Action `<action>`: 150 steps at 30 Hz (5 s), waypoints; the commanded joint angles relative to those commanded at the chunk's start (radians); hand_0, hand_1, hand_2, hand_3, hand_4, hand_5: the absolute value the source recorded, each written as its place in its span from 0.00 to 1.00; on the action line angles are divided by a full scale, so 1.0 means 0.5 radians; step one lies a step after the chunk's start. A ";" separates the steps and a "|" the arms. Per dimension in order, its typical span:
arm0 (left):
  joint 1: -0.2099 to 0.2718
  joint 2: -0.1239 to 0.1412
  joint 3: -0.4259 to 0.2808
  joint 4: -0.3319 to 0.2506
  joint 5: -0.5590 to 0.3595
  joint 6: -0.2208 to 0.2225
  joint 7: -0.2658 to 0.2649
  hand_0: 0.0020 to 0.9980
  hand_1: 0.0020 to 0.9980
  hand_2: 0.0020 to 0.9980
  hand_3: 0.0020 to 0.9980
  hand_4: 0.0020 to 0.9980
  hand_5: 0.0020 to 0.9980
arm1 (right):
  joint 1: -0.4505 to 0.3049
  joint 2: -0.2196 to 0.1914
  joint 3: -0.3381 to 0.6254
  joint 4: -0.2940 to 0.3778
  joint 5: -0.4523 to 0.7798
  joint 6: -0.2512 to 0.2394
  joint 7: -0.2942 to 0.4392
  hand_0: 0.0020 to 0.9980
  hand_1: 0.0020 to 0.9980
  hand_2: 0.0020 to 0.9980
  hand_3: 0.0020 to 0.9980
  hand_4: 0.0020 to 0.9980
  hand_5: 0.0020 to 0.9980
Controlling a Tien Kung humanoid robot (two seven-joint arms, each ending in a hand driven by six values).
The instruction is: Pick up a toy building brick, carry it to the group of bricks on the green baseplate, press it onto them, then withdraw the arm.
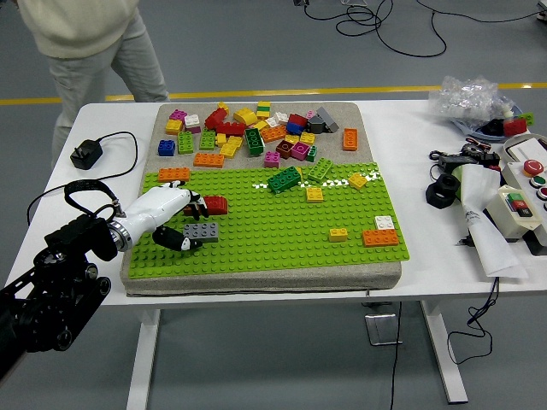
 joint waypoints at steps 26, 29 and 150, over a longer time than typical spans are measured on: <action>0.030 -0.003 0.000 0.048 0.000 0.117 -0.032 0.91 0.67 0.52 0.49 0.78 0.07 | 0.002 0.004 0.002 0.000 0.009 -0.011 0.000 0.78 0.71 0.75 0.70 0.95 0.69; 0.030 -0.002 -0.004 0.035 0.000 0.130 -0.034 0.88 0.60 0.52 0.49 0.77 0.00 | 0.001 0.003 0.003 0.000 0.008 -0.011 0.000 0.78 0.71 0.75 0.70 0.95 0.69; -0.095 -0.026 0.022 0.249 -0.001 0.012 -0.059 0.97 0.75 0.55 0.53 0.92 0.18 | 0.008 0.005 -0.009 0.000 0.013 -0.021 -0.008 0.78 0.72 0.75 0.70 0.95 0.69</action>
